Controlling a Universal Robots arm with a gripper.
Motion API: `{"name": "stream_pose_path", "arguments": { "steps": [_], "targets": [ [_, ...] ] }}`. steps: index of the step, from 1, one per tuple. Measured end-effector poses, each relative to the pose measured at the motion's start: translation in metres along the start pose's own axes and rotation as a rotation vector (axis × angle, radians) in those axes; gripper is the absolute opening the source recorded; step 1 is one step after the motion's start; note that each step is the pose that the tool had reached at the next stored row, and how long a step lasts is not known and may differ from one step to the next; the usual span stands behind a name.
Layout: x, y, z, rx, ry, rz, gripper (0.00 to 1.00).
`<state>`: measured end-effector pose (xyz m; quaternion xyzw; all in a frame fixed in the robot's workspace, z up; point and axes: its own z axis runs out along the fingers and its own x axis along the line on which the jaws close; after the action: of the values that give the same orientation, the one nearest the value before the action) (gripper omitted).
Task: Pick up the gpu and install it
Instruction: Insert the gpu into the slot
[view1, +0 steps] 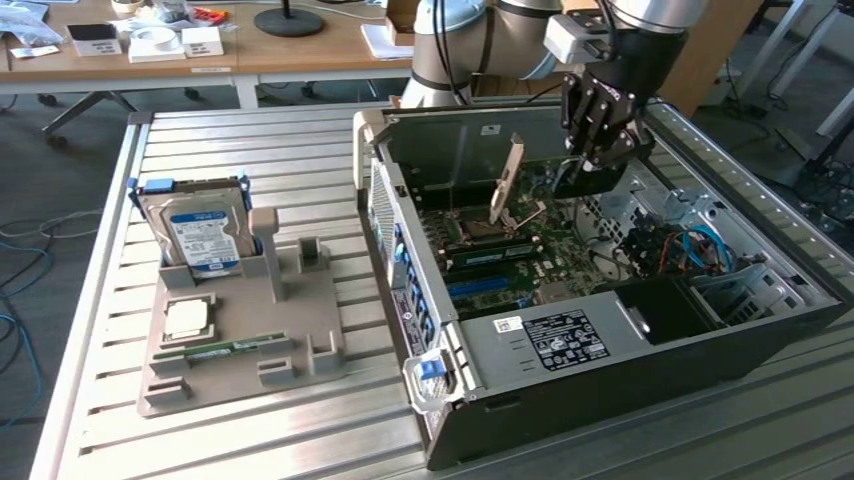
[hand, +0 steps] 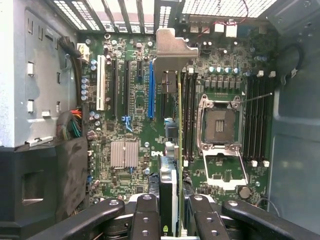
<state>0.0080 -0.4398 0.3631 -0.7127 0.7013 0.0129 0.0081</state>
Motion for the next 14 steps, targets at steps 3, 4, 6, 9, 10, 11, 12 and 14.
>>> {"name": "stream_pose_path", "arguments": {
  "steps": [3, 4, 6, 9, 10, 11, 12, 14],
  "targets": [
    [0.0, 0.003, 0.0008, -0.0001, 0.0001, 0.0, 0.27],
    [0.0, 0.0038, 0.001, 0.0, 0.0001, 0.0, 0.27],
    [0.0, 0.005, 0.0014, -0.0001, 0.0001, 0.0, 0.27],
    [-0.0001, 0.0074, 0.0021, -0.0001, 0.0001, 0.0, 0.27],
    [-0.0001, 0.0083, 0.0023, 0.0, 0.0001, 0.0, 0.27],
    [-0.0001, 0.009, 0.0025, -0.0001, 0.0002, 0.0, 0.27],
    [-0.0001, 0.0096, 0.0027, -0.0001, 0.0001, 0.0, 0.27],
    [-0.0001, 0.0105, 0.0031, 0.0, 0.0001, 0.0, 0.27]
  ]
}}
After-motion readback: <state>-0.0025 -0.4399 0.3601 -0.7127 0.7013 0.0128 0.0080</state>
